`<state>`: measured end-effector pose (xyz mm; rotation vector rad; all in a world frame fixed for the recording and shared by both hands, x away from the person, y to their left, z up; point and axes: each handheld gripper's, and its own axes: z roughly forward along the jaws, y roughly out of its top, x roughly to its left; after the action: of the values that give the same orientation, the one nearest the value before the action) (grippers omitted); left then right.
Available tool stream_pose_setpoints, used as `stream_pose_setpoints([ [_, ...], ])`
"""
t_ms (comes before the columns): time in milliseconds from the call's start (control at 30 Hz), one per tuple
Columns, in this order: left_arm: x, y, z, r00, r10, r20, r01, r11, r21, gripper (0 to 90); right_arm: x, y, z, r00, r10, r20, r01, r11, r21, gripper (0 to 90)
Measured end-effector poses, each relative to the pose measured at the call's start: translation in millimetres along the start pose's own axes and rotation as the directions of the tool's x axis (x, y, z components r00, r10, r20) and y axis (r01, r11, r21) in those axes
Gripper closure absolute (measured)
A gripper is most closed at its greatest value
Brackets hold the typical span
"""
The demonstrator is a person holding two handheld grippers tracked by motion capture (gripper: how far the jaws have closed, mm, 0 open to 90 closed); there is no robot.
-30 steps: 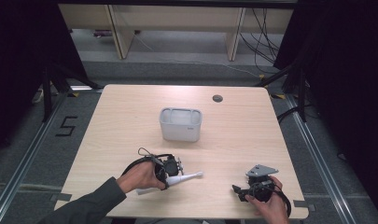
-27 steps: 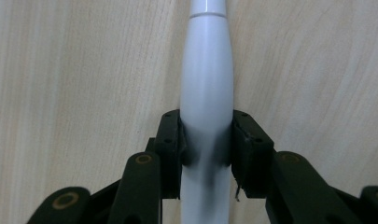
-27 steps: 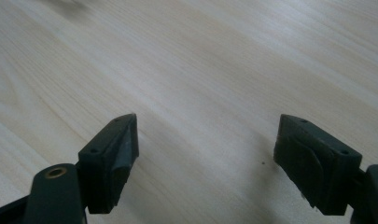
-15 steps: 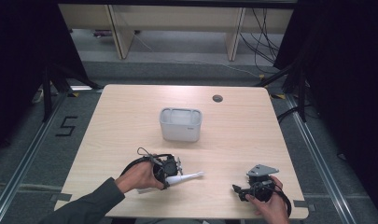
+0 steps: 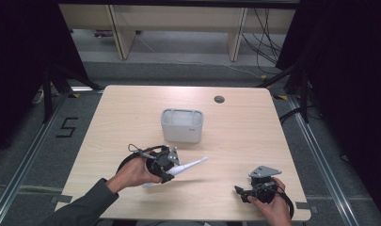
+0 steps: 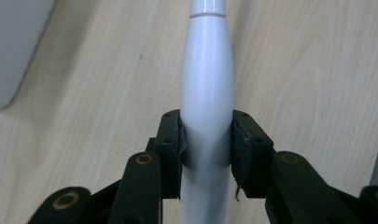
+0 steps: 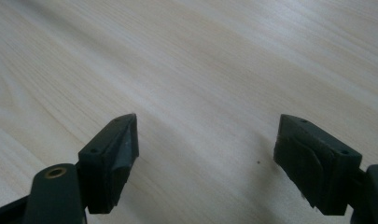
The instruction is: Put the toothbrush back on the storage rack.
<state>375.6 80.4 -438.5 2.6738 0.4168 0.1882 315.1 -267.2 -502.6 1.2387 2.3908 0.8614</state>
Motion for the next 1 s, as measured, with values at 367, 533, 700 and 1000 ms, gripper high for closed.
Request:
stream_pose_setpoints([
  [367,7.6,1.9,-25.1,0.9945,-0.083,-0.064,0.057,0.9422,-0.33,66.4,1.9,-0.2,-0.4,0.9997,0.025,-0.001,-0.025,1.0,0.008,22.5],
  [533,10.5,5.9,-28.2,0.9902,-0.135,-0.036,0.105,0.8905,-0.443,66.4,0.7,0.2,-0.1,1.0,0.008,0.0,-0.008,1.0,0.001,22.5],
  [700,13.2,10.5,-29.6,0.9845,-0.173,-0.027,0.133,0.8384,-0.529,66.4,-1.0,-0.6,0.2,0.9999,-0.011,0.002,0.011,1.0,0.001,22.5],
  [1000,25.7,22.8,-37.4,0.9705,-0.241,0.012,0.19,0.7354,-0.65,66.4,-0.4,-0.6,-0.1,1.0,-0.007,0.001,0.007,1.0,0.0,22.5],
])
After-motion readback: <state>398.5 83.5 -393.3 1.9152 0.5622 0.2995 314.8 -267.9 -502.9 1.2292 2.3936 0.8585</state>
